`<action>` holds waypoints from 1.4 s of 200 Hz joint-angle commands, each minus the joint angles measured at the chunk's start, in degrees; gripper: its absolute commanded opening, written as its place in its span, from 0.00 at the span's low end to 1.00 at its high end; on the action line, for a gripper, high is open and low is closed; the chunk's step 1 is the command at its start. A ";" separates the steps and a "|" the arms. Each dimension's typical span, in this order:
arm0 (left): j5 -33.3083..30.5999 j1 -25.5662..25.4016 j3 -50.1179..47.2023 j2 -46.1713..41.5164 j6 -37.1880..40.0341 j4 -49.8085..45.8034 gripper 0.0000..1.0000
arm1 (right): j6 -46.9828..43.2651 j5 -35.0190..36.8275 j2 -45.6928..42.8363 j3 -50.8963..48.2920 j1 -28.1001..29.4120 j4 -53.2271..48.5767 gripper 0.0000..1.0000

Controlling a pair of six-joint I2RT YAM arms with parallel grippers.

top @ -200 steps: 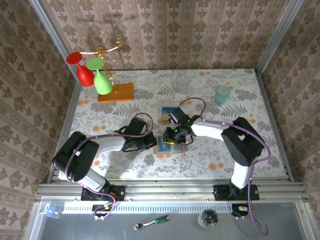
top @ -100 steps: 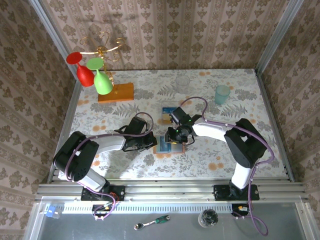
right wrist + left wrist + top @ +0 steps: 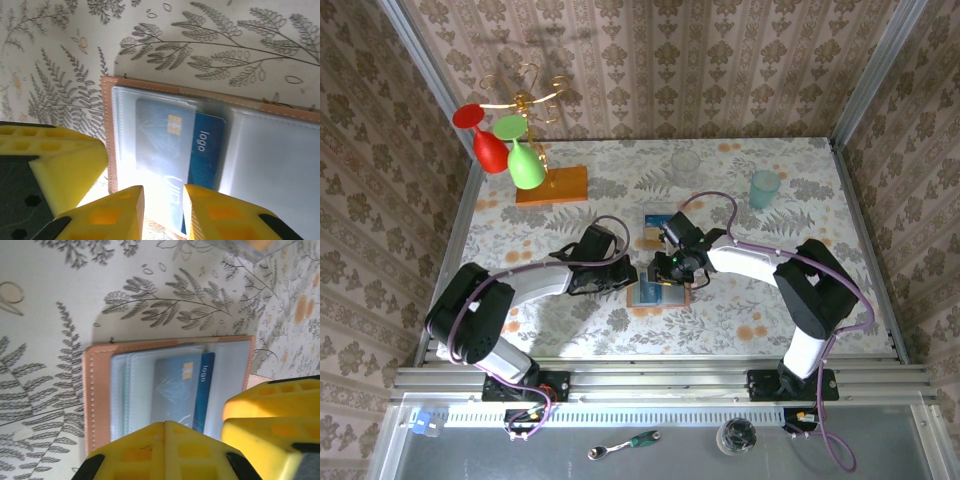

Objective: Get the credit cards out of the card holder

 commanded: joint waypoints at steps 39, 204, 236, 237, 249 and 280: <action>1.01 -0.31 -0.51 2.48 1.00 0.48 0.00 | 0.94 -3.28 3.18 -0.64 0.37 1.61 0.29; -0.34 0.38 0.00 -0.12 2.28 -2.82 0.00 | -0.78 -1.02 -0.59 -1.11 0.29 0.79 0.29; -0.17 -0.04 1.00 -1.10 2.31 -3.62 0.00 | -0.27 -0.24 -1.32 -1.89 -0.19 0.51 0.29; -0.17 -0.08 1.01 -1.10 2.30 -3.65 0.00 | -0.19 -0.17 -1.28 -1.92 -0.22 0.54 0.29; -0.17 -0.60 1.28 -0.95 2.13 -3.38 0.00 | -0.11 0.04 -1.27 -2.26 -0.46 0.29 0.29; 0.44 -1.57 1.72 1.11 1.45 -1.83 0.00 | 0.24 0.35 -1.59 -3.26 -1.25 0.32 0.29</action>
